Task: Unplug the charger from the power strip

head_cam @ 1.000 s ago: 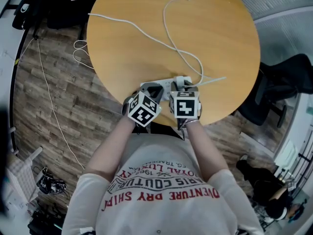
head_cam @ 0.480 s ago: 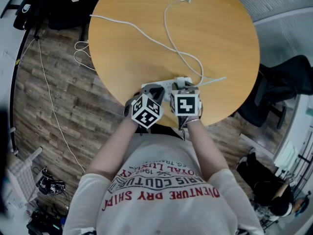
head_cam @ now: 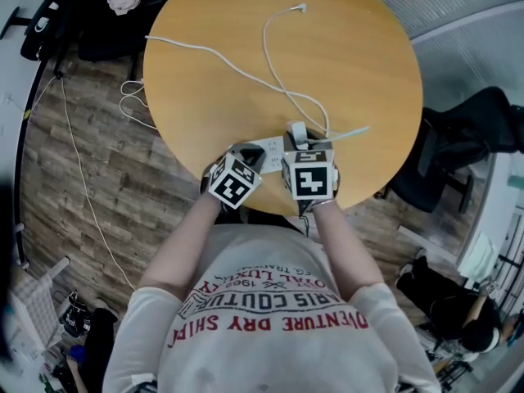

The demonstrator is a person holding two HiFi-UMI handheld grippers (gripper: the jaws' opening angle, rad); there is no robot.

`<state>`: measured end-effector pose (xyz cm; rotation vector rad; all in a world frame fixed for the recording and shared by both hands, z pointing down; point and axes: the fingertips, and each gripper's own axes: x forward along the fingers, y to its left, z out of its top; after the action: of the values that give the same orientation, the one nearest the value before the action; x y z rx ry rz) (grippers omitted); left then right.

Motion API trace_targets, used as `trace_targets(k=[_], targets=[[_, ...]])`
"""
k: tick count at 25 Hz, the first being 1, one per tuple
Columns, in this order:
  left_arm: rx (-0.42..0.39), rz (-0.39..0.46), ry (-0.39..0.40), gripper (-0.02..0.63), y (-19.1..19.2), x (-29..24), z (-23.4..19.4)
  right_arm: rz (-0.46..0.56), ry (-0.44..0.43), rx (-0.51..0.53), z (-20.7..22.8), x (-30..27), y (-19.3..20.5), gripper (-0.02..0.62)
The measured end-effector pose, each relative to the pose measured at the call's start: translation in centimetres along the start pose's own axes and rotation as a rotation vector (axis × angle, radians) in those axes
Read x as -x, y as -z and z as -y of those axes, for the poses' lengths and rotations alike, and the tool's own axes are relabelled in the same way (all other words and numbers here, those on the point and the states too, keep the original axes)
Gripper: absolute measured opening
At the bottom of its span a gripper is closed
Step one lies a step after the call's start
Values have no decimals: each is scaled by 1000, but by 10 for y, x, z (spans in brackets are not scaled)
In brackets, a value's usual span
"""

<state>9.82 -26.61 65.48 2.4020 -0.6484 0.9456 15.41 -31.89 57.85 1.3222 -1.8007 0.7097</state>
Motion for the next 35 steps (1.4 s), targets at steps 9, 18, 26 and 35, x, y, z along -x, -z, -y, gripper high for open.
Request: trace_targets(k=[9,18,26,35], targets=[[63,61,-23,29,-16,21,-10,122,-91,7,-4,35,-12,155],[-22,401,-205,29,-117,116,-7,283,-103,48,8,81,-30,155],[-83,645,-258,29,-184,198,14,525,-119,73,8,134,-68,155],[-95,718,-295,29,-204,236,23,712,-149,109,5,179,-93,155]])
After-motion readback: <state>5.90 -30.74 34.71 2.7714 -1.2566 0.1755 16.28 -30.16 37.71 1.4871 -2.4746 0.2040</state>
